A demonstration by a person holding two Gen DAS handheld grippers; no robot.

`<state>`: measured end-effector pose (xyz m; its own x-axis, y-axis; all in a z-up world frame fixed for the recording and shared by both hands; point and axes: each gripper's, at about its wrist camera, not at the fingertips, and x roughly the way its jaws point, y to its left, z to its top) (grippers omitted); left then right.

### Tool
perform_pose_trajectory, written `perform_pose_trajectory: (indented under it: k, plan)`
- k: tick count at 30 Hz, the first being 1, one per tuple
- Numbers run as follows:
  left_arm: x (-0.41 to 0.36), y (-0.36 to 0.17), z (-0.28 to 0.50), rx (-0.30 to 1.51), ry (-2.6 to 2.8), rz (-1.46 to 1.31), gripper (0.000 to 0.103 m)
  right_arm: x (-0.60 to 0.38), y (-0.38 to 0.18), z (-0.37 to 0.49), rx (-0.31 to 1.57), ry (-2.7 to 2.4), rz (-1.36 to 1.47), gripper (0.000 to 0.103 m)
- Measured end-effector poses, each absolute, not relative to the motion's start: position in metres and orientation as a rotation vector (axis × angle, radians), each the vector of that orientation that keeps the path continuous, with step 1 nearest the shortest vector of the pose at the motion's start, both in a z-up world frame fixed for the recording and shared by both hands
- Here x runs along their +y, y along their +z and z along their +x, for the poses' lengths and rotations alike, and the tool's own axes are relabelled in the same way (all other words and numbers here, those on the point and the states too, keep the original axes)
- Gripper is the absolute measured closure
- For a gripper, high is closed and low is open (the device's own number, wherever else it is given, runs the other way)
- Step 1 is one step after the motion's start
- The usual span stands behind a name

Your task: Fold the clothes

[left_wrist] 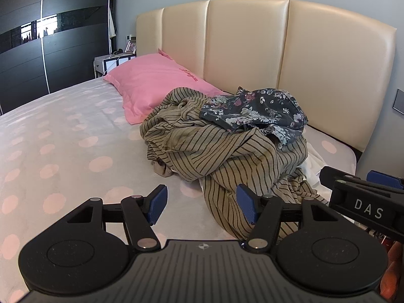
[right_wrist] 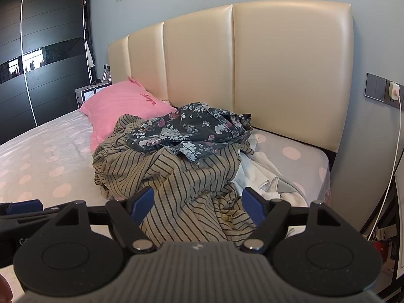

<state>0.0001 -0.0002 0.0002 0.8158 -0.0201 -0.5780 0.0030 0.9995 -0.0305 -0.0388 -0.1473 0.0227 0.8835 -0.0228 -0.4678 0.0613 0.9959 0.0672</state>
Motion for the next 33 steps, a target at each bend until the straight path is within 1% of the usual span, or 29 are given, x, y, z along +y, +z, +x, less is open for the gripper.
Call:
perform_pose_trajectory:
  k: [3,5,9,33]
  plan:
    - [-0.002,0.001,0.000,0.619,-0.025,-0.028,0.044,-0.147,0.023,-0.036,0.490,-0.044,0.079,0.024]
    - [0.010,-0.002,-0.003,0.609,-0.037,-0.079,0.044,-0.147,0.023,-0.036,0.480,-0.043,0.081,0.024]
    - [0.004,0.000,0.001,0.629,-0.017,-0.037,0.044,-0.144,0.022,-0.041,0.477,-0.041,0.079,0.024]
    - [0.008,-0.002,0.001,0.638,-0.001,-0.050,0.044,-0.141,0.025,-0.039,0.480,-0.031,0.071,0.024]
